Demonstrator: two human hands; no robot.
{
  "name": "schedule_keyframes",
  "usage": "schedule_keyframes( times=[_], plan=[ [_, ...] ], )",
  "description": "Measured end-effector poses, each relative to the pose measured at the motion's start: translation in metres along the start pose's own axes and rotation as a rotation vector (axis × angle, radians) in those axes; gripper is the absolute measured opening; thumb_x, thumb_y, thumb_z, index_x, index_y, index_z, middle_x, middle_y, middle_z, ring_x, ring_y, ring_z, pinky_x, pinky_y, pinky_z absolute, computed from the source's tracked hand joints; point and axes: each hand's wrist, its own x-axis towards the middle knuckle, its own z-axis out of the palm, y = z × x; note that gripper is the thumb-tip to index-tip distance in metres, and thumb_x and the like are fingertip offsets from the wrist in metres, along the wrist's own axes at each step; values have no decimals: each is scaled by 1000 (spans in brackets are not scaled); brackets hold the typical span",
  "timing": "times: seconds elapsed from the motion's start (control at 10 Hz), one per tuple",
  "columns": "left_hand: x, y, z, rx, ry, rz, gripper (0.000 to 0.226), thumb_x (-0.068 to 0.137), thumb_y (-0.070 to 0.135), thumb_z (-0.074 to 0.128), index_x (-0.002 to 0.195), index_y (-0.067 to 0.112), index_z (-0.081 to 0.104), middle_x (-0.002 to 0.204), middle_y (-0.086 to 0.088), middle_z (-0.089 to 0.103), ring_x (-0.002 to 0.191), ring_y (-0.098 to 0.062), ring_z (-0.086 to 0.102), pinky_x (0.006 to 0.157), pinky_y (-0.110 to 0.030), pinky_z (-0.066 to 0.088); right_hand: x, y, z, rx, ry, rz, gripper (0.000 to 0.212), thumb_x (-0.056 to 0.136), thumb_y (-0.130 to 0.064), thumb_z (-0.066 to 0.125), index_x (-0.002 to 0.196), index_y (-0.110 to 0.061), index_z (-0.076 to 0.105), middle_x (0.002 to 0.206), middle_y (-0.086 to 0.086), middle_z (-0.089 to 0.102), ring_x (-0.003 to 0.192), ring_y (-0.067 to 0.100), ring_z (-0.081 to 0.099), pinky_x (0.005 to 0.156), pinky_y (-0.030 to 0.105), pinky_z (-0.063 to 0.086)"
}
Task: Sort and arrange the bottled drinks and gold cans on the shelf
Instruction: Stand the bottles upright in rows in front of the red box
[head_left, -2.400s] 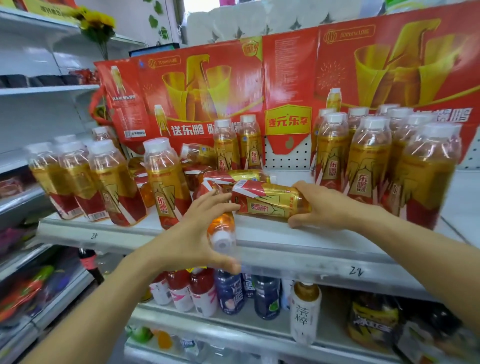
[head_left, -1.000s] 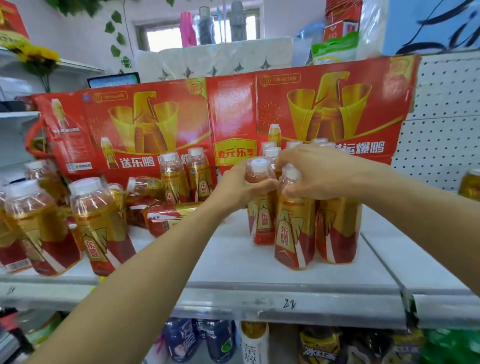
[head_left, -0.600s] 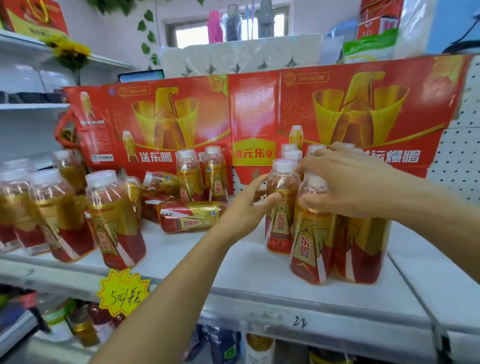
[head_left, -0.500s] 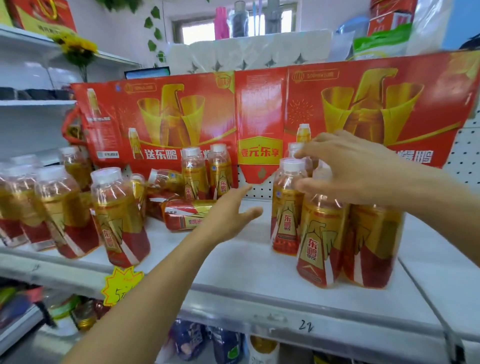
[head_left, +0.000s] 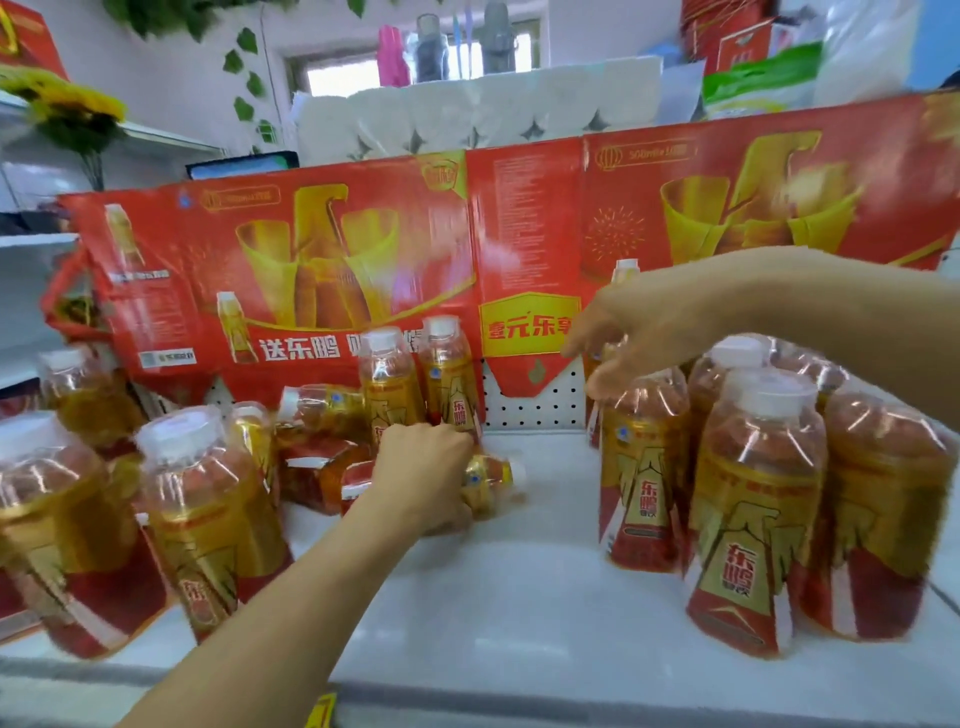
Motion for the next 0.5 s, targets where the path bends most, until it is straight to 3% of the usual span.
schedule_keyframes(
  times=[0.2, 0.3, 0.5],
  plan=[
    [0, 2, -18, -351, 161, -12, 57, 68, 67, 68, 115, 35, 60, 105, 12, 65, 91, -14, 63, 73, -33, 53, 40, -18, 1, 50, -254, 24, 67, 83, -55, 66, 142, -37, 41, 137, -10, 52, 120, 16, 53, 102, 37, 43],
    [1, 1, -21, -611, 233, -39, 56, 66, 60, 72, 116, 39, 57, 105, 15, 65, 94, -13, 62, 76, -37, 55, 50, -25, 3, 95, -264, 33, 64, 86, -56, 61, 144, -37, 40, 139, -9, 50, 124, 17, 49, 105, 40, 42],
    [12, 3, -6, -1096, 244, -77, 66, 66, 45, 82, 125, 37, 56, 108, 16, 66, 99, -8, 61, 87, -38, 55, 64, -30, 3, 188, -116, 64, 42, 87, -46, 65, 126, -32, 55, 110, -2, 61, 96, 20, 64, 86, 40, 54]
  ],
)
